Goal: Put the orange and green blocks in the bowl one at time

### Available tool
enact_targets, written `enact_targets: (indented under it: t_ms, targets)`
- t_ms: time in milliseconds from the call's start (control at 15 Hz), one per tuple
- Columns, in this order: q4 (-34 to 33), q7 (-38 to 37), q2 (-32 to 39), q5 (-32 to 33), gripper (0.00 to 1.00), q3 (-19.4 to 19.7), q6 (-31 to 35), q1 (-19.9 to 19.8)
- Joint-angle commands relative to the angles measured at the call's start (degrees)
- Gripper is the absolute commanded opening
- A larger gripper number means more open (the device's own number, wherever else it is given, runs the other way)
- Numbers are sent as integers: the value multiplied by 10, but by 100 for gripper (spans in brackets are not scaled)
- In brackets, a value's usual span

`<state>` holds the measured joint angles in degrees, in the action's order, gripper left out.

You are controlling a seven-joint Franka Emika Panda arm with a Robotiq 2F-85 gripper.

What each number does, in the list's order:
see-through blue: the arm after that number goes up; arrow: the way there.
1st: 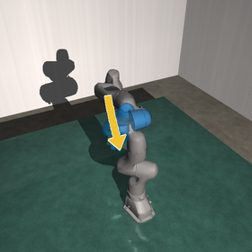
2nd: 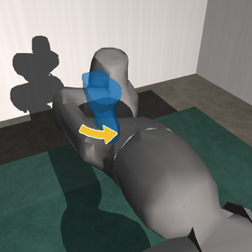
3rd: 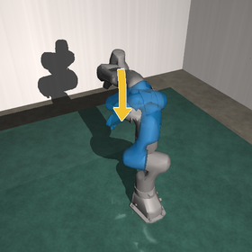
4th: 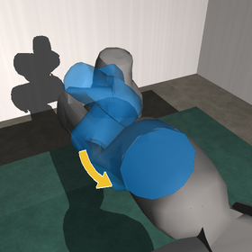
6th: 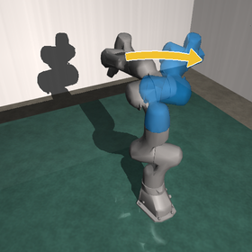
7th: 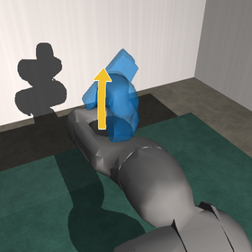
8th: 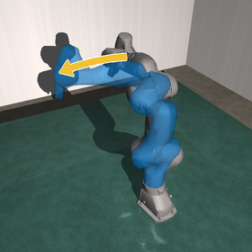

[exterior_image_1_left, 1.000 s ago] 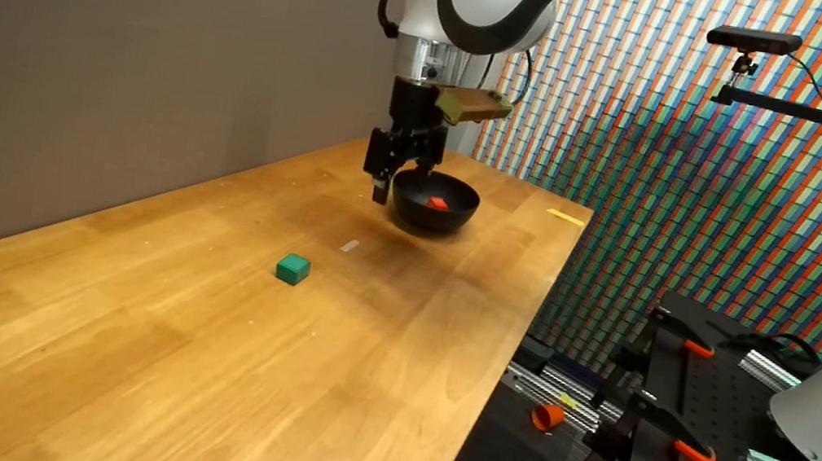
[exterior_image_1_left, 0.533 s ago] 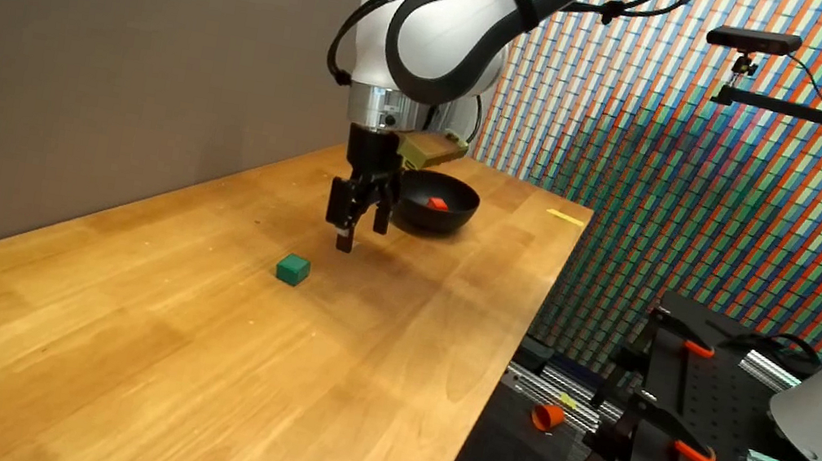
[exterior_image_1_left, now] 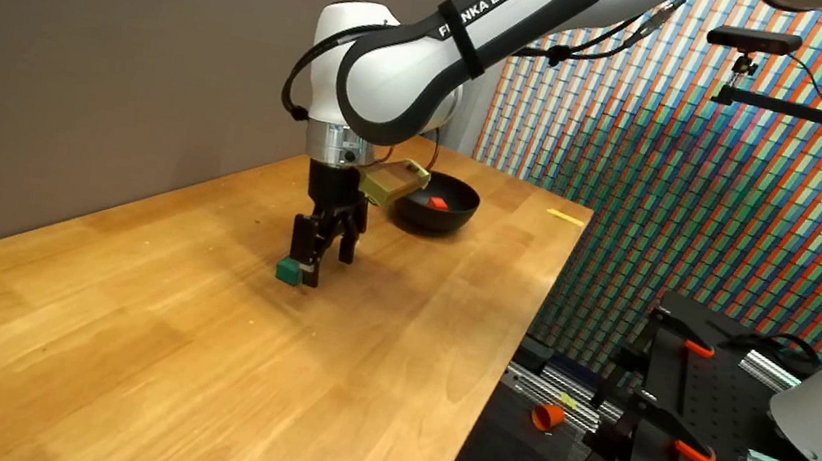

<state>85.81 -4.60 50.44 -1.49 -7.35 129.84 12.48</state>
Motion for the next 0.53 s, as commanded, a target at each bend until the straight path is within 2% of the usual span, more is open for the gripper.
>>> enact_targets:
  t_ms: [0,267,333,400,467]
  targets:
    - [-83,15,45,3,100,-5,-36,12]
    - [-128,13,70,14,100,2,-53,30]
    - [-137,13,73,16,75,2,-57,33]
    - [-146,14,79,22,74,4,-63,36]
    - [-151,14,80,27,68,6,-67,40]
